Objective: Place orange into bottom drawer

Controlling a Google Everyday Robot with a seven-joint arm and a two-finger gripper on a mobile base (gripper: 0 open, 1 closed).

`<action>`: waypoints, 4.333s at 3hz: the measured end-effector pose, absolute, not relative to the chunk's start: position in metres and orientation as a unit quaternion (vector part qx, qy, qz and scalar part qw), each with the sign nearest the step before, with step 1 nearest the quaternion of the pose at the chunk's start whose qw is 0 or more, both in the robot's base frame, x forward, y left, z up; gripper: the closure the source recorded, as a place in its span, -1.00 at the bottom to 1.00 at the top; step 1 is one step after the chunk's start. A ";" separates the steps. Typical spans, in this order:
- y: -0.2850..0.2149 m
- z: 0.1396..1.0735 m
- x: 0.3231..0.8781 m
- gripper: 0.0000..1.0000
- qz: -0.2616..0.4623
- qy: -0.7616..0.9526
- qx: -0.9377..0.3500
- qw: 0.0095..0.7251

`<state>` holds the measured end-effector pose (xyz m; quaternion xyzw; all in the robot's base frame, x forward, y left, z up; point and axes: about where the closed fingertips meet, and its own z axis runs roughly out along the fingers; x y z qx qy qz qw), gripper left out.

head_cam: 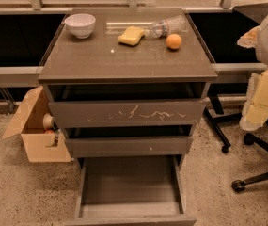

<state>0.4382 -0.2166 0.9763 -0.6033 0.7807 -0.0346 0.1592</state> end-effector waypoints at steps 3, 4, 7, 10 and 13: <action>-0.237 0.967 0.472 -1.00 -0.028 0.772 -0.595 0.223; -0.253 0.957 0.504 -1.00 -0.007 0.763 -0.585 0.276; -0.255 0.939 0.593 -1.00 0.095 0.732 -0.553 0.386; -0.251 0.917 0.693 -1.00 0.094 0.730 -0.517 0.436; -0.244 0.894 0.763 -1.00 0.082 0.752 -0.449 0.476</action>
Offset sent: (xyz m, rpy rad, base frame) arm 0.0221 -0.0102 -0.0055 0.0533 -0.0585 0.0034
